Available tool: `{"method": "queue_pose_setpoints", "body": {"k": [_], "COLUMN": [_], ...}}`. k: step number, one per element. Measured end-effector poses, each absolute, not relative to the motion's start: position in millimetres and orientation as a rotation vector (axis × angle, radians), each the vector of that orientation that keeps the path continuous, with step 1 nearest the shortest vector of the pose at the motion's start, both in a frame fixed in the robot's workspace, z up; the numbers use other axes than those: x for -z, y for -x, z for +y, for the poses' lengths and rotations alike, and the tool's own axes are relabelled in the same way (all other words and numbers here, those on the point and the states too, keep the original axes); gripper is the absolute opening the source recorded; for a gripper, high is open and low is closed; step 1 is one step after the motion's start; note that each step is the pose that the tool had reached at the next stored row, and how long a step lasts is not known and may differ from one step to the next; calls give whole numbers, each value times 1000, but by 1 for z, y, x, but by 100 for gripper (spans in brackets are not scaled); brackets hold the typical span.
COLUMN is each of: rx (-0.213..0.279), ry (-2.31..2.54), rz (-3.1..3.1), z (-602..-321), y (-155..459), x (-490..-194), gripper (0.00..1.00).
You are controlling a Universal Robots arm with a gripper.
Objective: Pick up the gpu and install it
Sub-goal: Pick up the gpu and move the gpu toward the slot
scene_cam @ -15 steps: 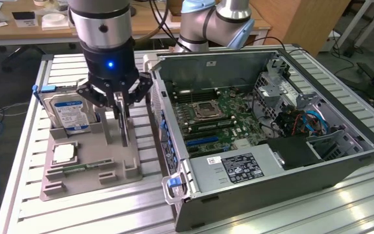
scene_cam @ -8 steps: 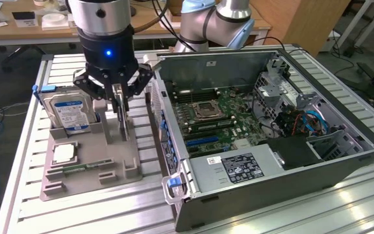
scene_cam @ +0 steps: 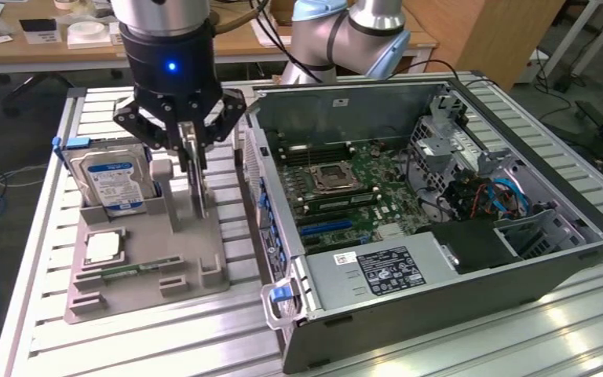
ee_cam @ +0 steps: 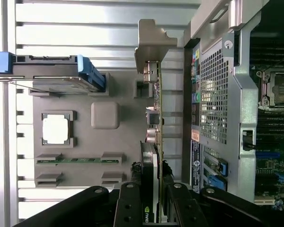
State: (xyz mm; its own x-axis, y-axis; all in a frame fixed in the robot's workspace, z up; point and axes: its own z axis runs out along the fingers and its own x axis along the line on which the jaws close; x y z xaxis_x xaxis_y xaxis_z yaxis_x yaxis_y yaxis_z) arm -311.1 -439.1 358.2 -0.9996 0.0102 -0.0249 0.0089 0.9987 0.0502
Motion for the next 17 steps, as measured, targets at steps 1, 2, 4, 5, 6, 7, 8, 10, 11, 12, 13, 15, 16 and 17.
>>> {"method": "queue_pose_setpoints", "body": {"k": [1,2,4,5,6,7,8,10,11,12,13,15,16,17], "rx": [-78,-78,-78,-78,-78,-78,-78,-78,-78,-78,-78,-78,-78,-78], "ry": [-15,-15,-15,-15,-15,-15,-15,-15,-15,-15,-15,-15,-15,-15], "rz": [3116,3115,3116,3115,3116,3115,3116,3115,3115,3115,3115,3116,3116,3116], "z": [-439,-439,-439,-439,-439,-439,-439,-439,-439,-439,-439,-439,-439,-439], "y": [311,311,311,311,311,311,311,311,311,311,311,311,311,311], "x": [-360,-363,-369,-371,-373,-375,-377,-379,-379,-379,-379,-379,-380,-381], "gripper": [27,27,27,27,27,27,27,27,27,27,27,27,27,27]}}
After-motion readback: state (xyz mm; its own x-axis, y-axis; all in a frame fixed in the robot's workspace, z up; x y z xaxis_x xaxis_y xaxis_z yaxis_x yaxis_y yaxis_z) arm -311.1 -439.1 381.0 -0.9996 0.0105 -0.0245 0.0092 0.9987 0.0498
